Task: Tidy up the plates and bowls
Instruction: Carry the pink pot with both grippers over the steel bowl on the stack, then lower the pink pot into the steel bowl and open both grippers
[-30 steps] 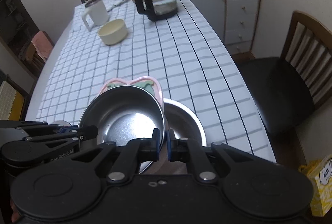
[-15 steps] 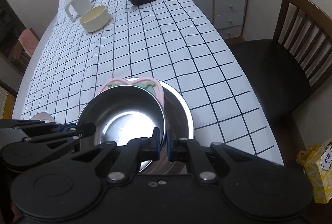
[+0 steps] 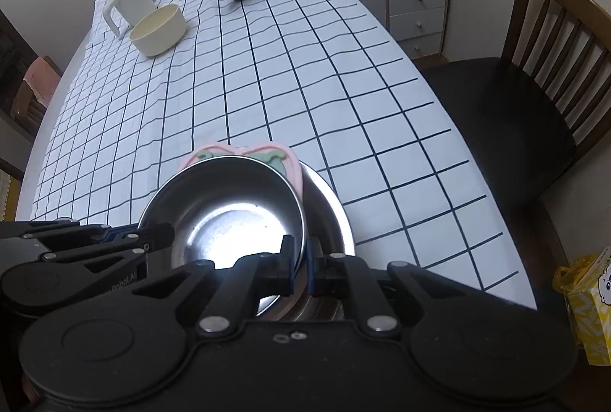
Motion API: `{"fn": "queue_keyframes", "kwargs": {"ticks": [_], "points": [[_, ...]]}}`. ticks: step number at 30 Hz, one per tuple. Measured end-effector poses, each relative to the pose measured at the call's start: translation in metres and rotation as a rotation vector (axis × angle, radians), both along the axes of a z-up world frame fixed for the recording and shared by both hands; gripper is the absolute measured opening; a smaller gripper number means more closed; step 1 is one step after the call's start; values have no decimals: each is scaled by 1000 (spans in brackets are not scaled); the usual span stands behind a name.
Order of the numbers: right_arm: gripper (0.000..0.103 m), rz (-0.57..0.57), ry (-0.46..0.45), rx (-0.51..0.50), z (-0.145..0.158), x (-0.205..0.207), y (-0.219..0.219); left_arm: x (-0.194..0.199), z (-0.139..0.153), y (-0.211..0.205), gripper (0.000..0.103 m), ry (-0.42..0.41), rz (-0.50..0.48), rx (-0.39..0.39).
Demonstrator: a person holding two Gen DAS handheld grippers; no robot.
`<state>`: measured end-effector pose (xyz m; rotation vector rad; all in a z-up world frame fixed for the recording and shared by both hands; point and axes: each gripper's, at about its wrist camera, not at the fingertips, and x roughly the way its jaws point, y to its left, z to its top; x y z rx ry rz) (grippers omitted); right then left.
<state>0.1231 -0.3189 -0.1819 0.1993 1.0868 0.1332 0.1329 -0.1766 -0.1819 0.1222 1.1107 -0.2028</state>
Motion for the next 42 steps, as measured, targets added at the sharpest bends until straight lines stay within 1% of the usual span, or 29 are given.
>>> {"fn": "queue_keyframes", "kwargs": {"ticks": [5,8,10,12,17,19,22,24,31,34,36,37,39,41,42], "points": [[8,17,-11,-4,1,2,4,2,-2,3,6,4,-1,-1],[9,13,-8,1,1,4,4,4,-2,5,6,17,4,-20],[13,9,-4,16,1,5,2,5,-2,7,6,27,8,-36],[19,11,-2,12,2,6,2,5,-2,8,7,27,6,-40],[22,20,-5,0,5,5,2,1,2,9,8,21,-5,-42],[24,25,-10,0,9,4,2,-2,6,11,8,10,-15,-47],[30,39,-27,-4,16,1,3,-6,13,16,9,-3,-24,-62],[31,52,-44,-13,22,-1,4,-8,20,19,9,-12,-21,-76],[35,107,-97,-9,45,-5,12,-13,53,34,10,-85,-9,-127],[39,131,-117,-5,57,-3,19,-14,65,42,18,-116,2,-152],[42,148,-133,-7,65,-2,25,-14,73,47,31,-138,14,-169],[44,154,-140,-3,69,-1,27,-14,78,50,34,-153,20,-173],[50,167,-152,6,77,2,31,-14,85,56,50,-181,31,-172],[53,181,-162,16,84,6,35,-13,92,63,57,-203,47,-178],[55,189,-167,20,87,8,38,-12,95,68,57,-212,53,-181]]}}
